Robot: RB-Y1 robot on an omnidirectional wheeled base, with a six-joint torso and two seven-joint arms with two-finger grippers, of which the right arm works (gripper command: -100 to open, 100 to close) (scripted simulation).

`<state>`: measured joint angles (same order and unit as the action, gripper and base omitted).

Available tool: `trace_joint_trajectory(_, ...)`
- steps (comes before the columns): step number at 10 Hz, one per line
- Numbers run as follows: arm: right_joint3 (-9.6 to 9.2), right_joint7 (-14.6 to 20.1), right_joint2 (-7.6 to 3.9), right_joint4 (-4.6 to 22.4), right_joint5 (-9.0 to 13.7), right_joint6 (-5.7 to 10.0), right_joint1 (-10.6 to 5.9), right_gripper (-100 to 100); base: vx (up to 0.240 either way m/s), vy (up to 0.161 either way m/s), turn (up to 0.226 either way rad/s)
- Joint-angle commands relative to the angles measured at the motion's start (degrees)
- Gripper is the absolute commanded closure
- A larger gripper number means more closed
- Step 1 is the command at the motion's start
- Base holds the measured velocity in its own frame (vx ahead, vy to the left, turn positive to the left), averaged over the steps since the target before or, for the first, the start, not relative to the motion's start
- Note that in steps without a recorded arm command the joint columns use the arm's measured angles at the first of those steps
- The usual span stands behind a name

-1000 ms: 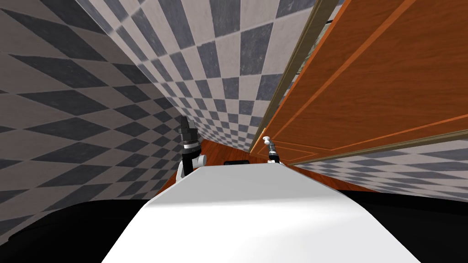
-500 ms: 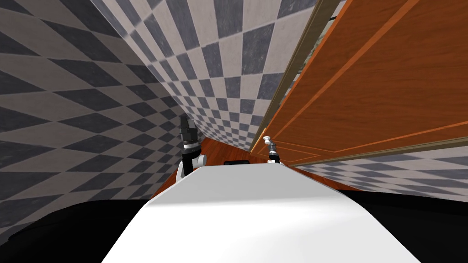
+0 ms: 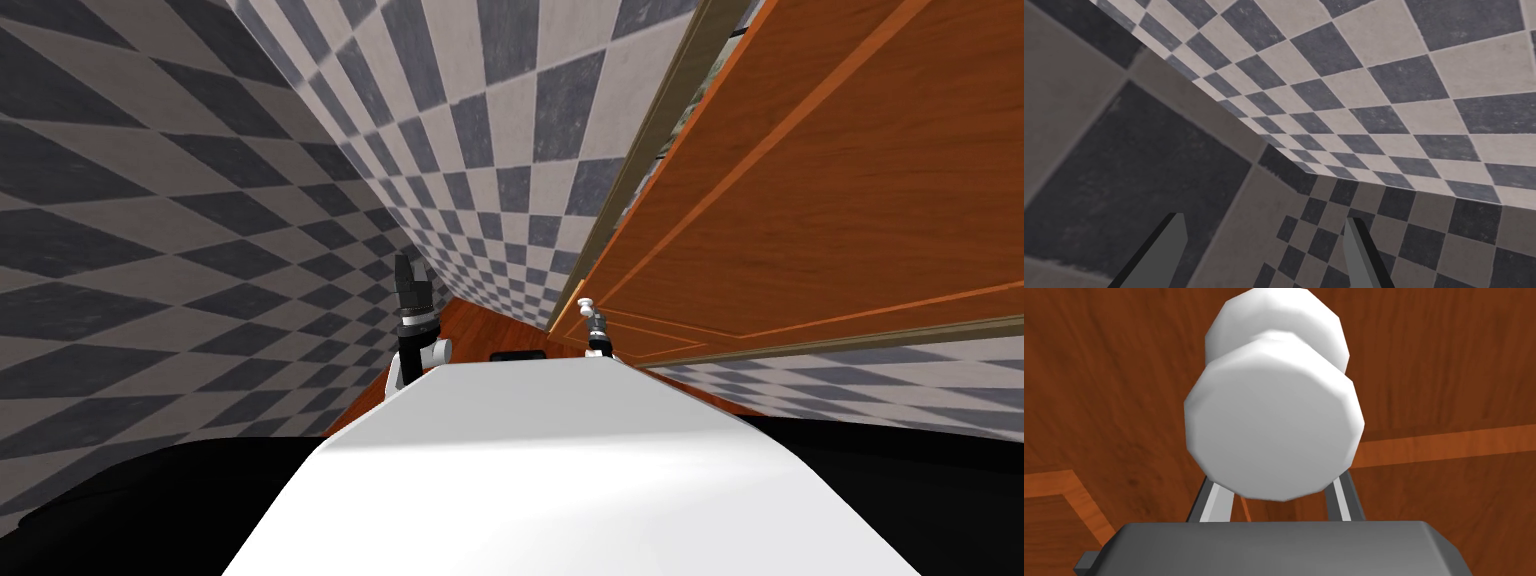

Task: Pull the door open

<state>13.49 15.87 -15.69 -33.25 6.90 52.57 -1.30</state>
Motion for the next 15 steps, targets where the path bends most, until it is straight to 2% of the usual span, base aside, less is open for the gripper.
trace_joint_trajectory(1,-0.24,2.23,0.35,-1.25,0.38,-0.31,-0.02,100,-0.069,-0.024,0.055)
trace_joint_trajectory(4,-0.25,6.69,0.39,-1.11,1.96,-0.64,-0.26,100,-0.058,-0.009,0.085)
trace_joint_trajectory(5,-0.25,6.99,0.39,-1.11,1.96,-0.64,-0.26,100,-0.046,-0.013,0.042)
trace_joint_trajectory(6,-0.26,9.19,0.42,-1.04,2.73,-0.80,-0.38,100,-0.050,-0.014,0.084)
trace_joint_trajectory(8,-0.26,9.36,0.42,-1.04,2.73,-0.80,-0.38,100,-0.032,-0.014,0.032)
trace_joint_trajectory(9,-0.27,11.73,0.44,-0.97,3.50,-0.96,-0.49,100,-0.038,-0.006,0.085)
trace_joint_trajectory(10,-0.27,11.73,0.44,-0.97,3.50,-0.96,-0.49,100,-0.043,-0.006,0.048)
trace_joint_trajectory(14,-0.29,18.63,0.51,-0.77,5.81,-1.44,-0.84,100,-0.061,-0.016,0.103)
trace_joint_trajectory(15,-0.29,18.85,0.51,-0.77,5.81,-1.44,-0.84,100,-0.047,-0.012,0.041)
